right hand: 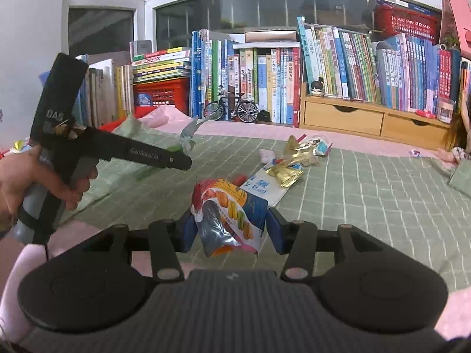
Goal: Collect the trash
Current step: 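Carry the chip bag and clear bottle off the bed, lowering below the edge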
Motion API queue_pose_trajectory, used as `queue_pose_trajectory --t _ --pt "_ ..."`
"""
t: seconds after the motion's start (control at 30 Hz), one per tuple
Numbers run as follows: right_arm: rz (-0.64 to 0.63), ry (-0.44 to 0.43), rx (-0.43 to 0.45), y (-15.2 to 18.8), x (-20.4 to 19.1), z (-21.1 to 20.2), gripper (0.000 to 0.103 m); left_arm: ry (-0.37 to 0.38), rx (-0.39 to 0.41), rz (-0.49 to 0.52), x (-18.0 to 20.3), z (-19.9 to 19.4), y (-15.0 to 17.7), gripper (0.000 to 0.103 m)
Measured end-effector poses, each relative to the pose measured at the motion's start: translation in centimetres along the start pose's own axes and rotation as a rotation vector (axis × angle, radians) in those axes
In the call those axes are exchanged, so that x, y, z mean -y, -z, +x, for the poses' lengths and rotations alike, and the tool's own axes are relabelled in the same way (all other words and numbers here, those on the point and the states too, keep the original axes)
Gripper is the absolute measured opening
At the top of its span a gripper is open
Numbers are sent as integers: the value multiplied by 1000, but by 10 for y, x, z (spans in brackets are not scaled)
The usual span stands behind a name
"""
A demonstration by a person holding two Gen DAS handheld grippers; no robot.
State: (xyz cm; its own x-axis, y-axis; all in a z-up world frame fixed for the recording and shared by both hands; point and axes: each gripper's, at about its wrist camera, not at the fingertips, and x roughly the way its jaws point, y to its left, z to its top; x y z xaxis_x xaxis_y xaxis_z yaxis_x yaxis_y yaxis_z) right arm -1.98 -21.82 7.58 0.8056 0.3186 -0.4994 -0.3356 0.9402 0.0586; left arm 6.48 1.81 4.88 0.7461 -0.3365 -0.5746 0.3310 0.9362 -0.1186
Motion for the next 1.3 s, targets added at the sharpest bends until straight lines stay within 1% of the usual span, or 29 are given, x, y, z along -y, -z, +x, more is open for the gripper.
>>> queue_pose_trajectory --t 0.13,0.27,0.43,0.6,0.8,0.93,1.03,1.17,1.3 --pt "7 -8 -8 8 -8 -12 54 28 -14 -27 2 -21 16 21" --pt "18 -17 -14 17 -14 -23 54 27 -19 -9 9 -41 35 21" --pt "28 -9 -23 29 -22 -38 54 52 3 -31 18 -73 61 21" --pt "63 -23 -23 41 -27 -55 54 63 30 13 29 -104 76 21" --pt "58 -58 -34 53 -40 -71 54 97 62 12 38 -141 95 21" --pt "48 -84 -65 65 -49 -76 54 121 55 14 44 -156 108 21" --pt "60 -95 -80 72 -53 -78 54 131 51 -5 44 -164 119 21" --pt "76 -106 -94 80 -55 -81 54 138 33 -14 44 -174 134 21" --pt "78 -112 -111 86 -59 -84 54 173 5 0 45 -185 148 21"
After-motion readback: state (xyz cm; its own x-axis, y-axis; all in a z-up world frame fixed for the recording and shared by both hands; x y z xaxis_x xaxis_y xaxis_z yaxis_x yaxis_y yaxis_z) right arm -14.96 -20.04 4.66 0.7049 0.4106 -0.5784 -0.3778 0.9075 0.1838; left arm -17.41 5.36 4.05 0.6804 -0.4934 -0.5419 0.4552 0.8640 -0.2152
